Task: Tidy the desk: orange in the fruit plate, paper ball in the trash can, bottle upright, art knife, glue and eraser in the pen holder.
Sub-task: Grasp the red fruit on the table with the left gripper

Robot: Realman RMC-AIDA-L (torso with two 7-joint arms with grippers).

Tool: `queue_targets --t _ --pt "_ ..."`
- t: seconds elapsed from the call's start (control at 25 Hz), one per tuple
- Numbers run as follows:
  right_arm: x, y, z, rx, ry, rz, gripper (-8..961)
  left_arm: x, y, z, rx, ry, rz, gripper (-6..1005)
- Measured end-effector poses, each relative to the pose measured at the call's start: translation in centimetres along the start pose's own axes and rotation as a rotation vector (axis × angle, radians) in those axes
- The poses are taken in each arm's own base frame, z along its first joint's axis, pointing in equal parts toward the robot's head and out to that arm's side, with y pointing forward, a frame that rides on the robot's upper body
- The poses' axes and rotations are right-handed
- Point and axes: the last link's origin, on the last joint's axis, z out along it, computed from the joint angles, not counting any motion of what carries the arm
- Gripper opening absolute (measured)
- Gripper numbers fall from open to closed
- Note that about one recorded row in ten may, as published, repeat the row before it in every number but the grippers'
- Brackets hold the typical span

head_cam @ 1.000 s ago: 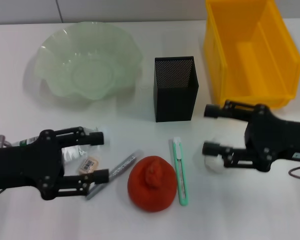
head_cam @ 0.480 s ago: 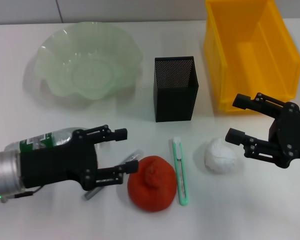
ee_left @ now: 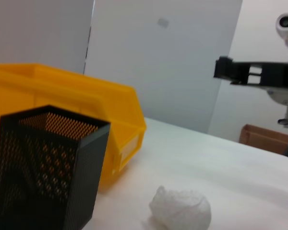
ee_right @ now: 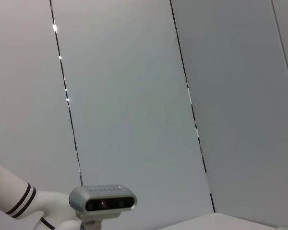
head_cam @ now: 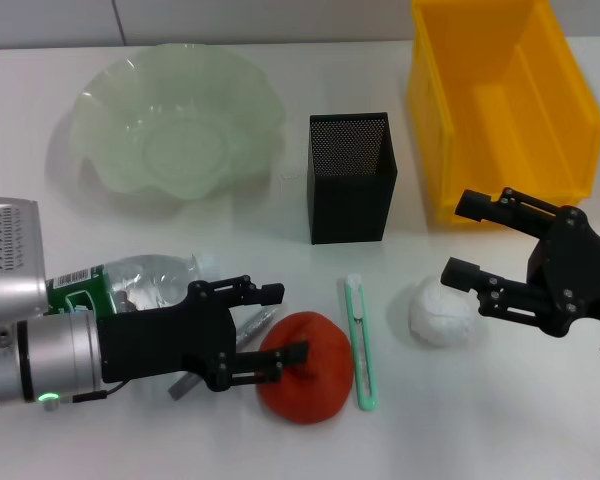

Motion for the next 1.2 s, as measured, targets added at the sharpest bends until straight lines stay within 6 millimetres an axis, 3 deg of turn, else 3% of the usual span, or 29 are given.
queue_targets --t 1.2 --pt "0.3 -0.1 0.6 -0.006 -0.012 0.017 773 -0.6 1.1 1.3 -0.059 -0.013 -0.033 749"
